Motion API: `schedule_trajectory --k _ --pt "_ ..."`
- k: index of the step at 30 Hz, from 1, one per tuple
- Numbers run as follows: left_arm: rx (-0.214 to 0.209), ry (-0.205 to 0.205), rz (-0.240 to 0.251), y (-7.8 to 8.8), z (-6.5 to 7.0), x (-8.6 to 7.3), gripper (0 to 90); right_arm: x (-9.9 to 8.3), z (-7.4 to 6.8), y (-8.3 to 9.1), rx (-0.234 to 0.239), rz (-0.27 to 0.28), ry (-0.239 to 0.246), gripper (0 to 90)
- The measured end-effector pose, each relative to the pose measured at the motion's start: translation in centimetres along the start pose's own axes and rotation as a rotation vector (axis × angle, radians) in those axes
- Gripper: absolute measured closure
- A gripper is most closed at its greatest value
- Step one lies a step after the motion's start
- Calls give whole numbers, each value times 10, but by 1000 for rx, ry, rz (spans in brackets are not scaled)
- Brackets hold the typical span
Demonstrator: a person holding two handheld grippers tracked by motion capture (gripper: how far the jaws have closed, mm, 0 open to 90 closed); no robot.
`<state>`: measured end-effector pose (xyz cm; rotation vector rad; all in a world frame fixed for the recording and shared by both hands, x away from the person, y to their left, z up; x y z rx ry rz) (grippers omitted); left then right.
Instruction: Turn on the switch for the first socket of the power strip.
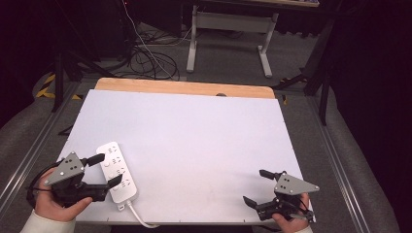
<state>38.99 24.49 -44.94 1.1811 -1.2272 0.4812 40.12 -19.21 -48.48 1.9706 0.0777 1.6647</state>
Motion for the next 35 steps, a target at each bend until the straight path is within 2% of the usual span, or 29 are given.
schedule_trajectory --k 9,11,14,15,19,21,27,31,35 --pt "-14 -6 39 12 -11 -21 84 0 -1 0 5 4 1 20" --pt "-10 -23 38 13 -14 -28 83 0 -1 0 5 1 1 20" --pt "-17 -14 47 13 -16 -36 80 0 -1 0 4 2 1 20" --pt "-19 0 46 13 -16 -38 80 0 -1 0 5 2 2 20" --pt "-6 2 39 10 -20 -49 80 1 -1 0 4 5 0 20" --pt "-11 -4 44 9 -21 -54 80 0 -1 0 3 4 0 20" --pt "-18 -23 20 6 -23 -70 79 1 -1 1 6 7 1 20" --pt "-22 49 1 7 -26 -75 83 1 -1 1 7 7 1 20" --pt "-15 76 -5 6 -29 -77 82 1 -1 0 8 7 0 20"
Point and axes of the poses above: each handheld gripper's, and its own axes: y roughly backward along the jaws, x roughly out of its top, z roughly to its right, the point moved 8 cm from there along -y, roughly forward along the jaws, and after that the axes turned 15 degrees about x, right-handed, at the moved point
